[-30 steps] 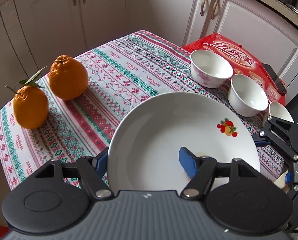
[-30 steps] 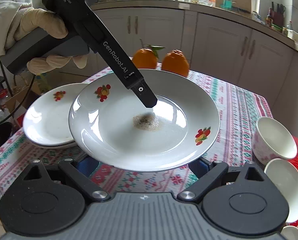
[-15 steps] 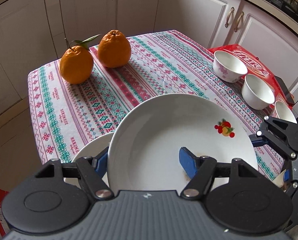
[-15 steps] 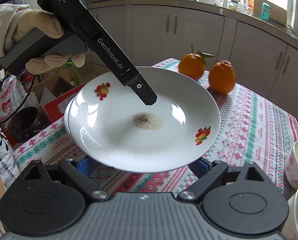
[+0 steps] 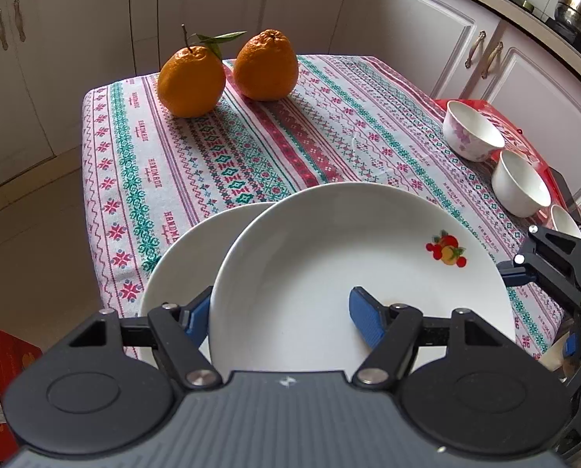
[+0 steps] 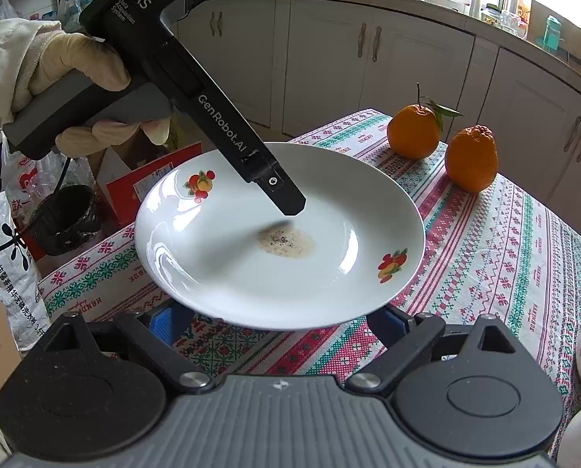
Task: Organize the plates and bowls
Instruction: 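Lift the stained plate off the cloth with the left gripper, then carry the stained plate with the left gripper and lower it onto the plate stack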
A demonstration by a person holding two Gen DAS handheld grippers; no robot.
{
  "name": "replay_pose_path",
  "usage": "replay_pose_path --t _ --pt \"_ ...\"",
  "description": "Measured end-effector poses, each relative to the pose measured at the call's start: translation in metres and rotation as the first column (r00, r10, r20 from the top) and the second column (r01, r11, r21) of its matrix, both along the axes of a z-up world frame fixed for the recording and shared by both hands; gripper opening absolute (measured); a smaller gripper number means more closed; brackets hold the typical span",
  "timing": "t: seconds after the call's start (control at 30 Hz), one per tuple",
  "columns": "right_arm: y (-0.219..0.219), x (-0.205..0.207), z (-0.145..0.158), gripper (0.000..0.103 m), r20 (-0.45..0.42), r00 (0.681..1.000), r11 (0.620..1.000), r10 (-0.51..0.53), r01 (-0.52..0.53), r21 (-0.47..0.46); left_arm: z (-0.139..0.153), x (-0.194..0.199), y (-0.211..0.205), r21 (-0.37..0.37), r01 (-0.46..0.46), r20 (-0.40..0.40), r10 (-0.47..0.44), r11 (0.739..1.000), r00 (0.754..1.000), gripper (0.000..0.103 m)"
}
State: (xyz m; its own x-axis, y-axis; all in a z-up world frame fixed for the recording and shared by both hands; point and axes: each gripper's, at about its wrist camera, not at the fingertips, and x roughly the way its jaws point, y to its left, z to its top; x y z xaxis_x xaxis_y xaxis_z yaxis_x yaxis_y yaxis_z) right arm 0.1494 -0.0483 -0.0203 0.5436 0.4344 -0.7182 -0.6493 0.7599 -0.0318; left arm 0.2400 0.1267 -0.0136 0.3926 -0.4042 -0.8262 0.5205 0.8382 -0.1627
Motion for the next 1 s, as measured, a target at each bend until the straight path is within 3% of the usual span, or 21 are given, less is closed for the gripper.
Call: replay_pose_path --t 1.0 --pt "0.008 -0.002 0.002 0.097 0.02 1.0 1.0 0.014 -0.014 -0.006 -0.014 0.009 0.009 0.025 -0.016 0.003 0.016 1.0 1.0 0.071"
